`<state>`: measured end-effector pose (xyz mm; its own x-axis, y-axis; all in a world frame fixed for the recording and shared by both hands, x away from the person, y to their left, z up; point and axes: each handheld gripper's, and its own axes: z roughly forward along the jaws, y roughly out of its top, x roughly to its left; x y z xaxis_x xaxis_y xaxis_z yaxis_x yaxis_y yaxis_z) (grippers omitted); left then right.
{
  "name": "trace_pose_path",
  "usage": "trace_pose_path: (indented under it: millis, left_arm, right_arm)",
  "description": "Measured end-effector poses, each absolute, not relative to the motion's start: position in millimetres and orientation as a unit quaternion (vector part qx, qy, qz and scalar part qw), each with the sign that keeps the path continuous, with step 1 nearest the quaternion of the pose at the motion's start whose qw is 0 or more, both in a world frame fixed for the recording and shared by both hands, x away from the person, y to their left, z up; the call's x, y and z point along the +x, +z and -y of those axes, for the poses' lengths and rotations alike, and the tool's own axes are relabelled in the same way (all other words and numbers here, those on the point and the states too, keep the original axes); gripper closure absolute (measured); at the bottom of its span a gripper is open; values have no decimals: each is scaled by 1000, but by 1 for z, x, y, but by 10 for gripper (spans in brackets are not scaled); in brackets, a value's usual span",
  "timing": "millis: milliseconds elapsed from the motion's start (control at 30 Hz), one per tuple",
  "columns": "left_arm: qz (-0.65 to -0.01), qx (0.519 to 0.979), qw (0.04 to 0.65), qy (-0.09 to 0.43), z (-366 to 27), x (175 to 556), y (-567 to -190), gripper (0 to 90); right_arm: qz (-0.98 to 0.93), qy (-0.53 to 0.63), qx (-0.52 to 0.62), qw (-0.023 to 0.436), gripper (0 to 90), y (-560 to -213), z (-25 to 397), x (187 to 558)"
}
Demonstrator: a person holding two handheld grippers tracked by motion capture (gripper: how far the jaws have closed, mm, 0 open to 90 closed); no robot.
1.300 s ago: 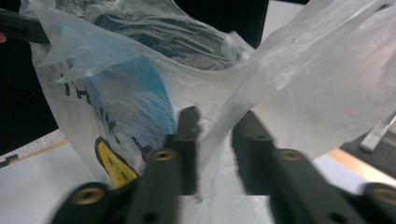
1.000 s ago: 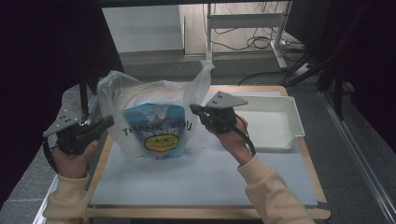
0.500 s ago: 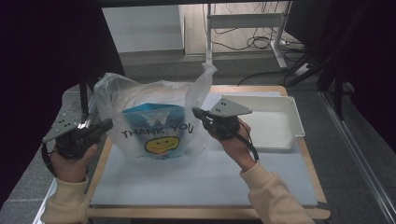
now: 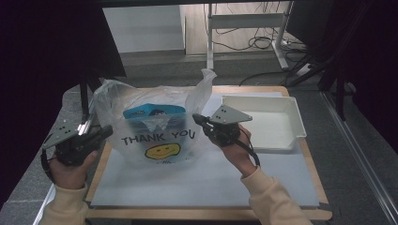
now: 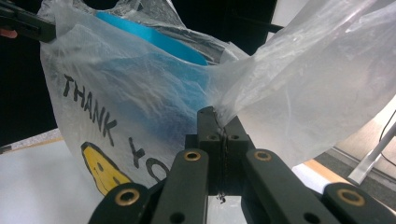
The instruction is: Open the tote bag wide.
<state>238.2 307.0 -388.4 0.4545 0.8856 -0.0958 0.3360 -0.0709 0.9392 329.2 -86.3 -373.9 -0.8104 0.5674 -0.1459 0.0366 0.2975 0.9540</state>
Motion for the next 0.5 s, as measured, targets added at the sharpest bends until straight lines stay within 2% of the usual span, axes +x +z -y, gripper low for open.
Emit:
trace_pose_path:
  millis: [333,500]
  left_arm:
    - [-456,683,512,253,-307,236,-398,897]
    - [-464,687,499,254,-306,234,-406,897]
  right_arm:
    - [-768,559,199,239,887,-389,90,326]
    - [-769,563,203,223,887,-399,90,326]
